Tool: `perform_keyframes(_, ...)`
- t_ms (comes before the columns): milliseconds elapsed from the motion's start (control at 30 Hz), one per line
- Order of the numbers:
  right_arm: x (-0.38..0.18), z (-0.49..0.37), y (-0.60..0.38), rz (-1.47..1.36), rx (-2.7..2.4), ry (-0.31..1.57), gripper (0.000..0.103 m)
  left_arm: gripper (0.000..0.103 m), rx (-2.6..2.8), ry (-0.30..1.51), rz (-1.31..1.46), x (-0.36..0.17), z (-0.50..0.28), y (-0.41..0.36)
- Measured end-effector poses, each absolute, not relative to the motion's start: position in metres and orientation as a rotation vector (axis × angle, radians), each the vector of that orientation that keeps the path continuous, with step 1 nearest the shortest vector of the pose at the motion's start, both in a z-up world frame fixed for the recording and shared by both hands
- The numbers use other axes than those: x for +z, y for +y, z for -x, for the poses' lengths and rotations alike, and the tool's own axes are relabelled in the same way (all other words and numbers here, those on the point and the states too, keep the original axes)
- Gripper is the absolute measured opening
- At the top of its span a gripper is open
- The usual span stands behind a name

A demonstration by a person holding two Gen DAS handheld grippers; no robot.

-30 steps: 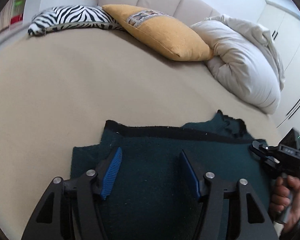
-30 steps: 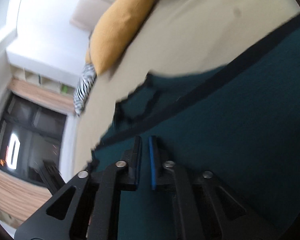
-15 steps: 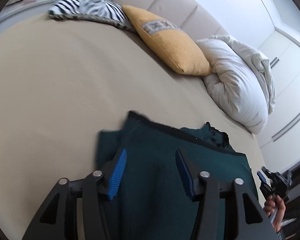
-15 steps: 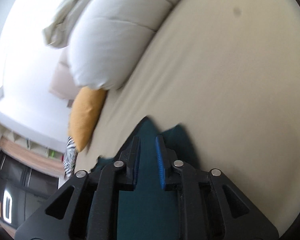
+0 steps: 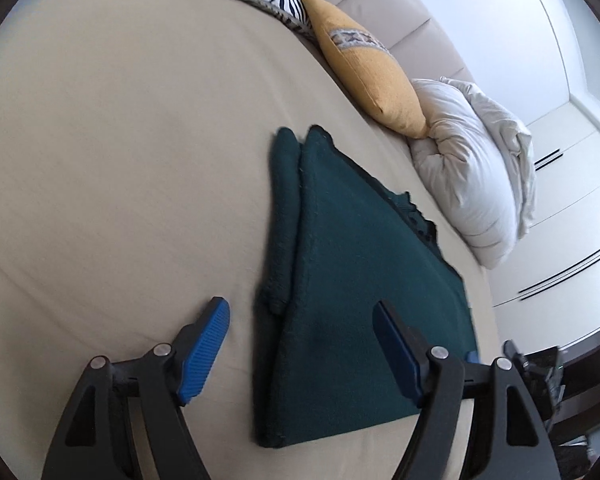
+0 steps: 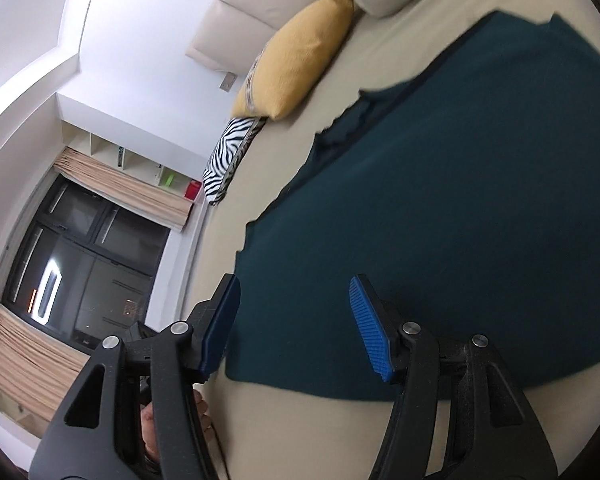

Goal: Fold small clothes

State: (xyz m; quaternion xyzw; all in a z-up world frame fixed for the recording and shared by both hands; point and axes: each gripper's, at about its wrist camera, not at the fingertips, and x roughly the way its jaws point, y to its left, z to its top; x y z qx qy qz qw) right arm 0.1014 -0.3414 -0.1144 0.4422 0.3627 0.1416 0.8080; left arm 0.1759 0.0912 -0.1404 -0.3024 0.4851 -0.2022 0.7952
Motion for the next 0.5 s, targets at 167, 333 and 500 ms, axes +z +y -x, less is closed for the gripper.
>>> perform_keyframes(167,-0.108,-0.106,-0.310,-0.975,0.378,0.790,0.057,0.071,-0.483,1.107,0.680,-0.147,-0.201,0.081)
perform_keyframes(333,-0.108,-0.113,-0.302,-0.992,0.414,0.800,0.056,0.022,-0.518,1.168,0.743,-0.160,-0.208,0.083)
perform_keyframes(500,-0.116,-0.140,-0.282,-0.936,0.436,0.866,0.056,0.020,-0.528,1.131,0.800,-0.161,-0.202,0.090)
